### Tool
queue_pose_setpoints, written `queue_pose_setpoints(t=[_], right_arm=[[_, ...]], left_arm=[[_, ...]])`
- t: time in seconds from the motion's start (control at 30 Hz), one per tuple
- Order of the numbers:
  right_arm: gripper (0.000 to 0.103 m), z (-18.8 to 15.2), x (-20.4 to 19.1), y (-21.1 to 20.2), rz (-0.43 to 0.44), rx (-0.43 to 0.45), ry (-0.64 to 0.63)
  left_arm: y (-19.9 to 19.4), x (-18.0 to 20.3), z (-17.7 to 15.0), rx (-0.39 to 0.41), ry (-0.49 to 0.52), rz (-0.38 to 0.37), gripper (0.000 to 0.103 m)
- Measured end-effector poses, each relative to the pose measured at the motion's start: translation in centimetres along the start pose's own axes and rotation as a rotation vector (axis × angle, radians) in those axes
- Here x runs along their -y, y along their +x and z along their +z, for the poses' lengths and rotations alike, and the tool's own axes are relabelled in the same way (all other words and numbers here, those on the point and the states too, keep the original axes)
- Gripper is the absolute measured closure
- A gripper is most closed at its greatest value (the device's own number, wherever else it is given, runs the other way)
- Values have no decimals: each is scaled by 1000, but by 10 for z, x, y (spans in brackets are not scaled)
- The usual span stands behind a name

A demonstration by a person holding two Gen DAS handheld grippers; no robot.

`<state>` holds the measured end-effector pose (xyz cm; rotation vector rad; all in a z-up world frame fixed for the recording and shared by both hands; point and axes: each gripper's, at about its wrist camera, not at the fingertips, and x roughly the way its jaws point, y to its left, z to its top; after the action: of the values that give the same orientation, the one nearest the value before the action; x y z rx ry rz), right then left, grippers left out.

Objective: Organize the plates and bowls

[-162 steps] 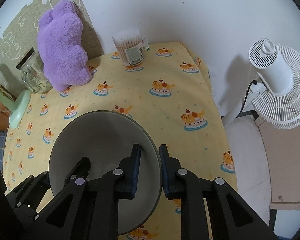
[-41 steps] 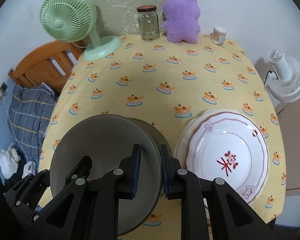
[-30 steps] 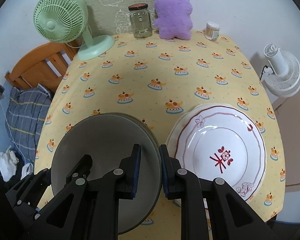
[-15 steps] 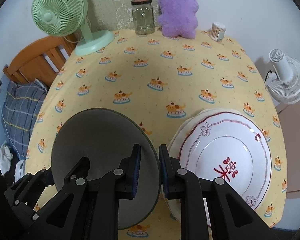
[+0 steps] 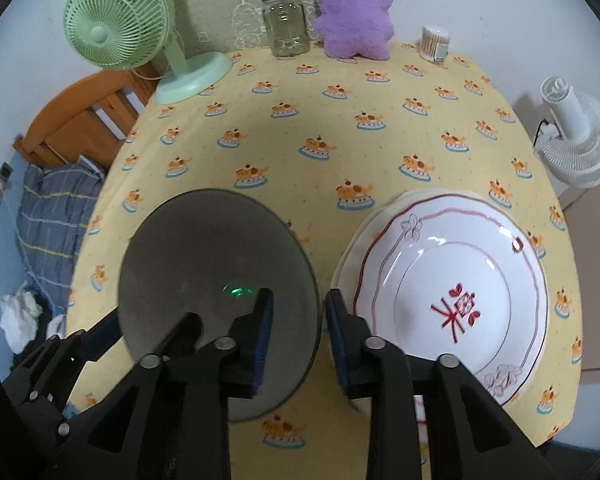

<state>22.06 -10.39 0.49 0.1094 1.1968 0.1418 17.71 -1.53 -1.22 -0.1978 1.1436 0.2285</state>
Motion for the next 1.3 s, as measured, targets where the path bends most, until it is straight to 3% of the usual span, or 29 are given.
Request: queue_pose_setpoints(t=[0.17, 0.4, 0.77, 0.9, 1.13, 1.3], right_arm=[[46, -5, 5, -12, 10, 2, 33], [38, 4, 18, -4, 70, -23, 49], [39, 23, 25, 39, 239, -112, 43], [51, 23, 24, 52, 257, -166, 43], [63, 18, 23, 66, 267, -212, 65], [65, 18, 24, 66, 257, -203, 93]], left_arm=[[-13, -7, -6, 43, -10, -1, 30], [-8, -6, 0, 33, -25, -11, 24], [16, -2, 6, -13, -56, 19, 24], [20, -10, 8, -23, -97, 28, 24], [35, -8, 8, -61, -76, 13, 24], [40, -7, 11, -60, -44, -39, 25]])
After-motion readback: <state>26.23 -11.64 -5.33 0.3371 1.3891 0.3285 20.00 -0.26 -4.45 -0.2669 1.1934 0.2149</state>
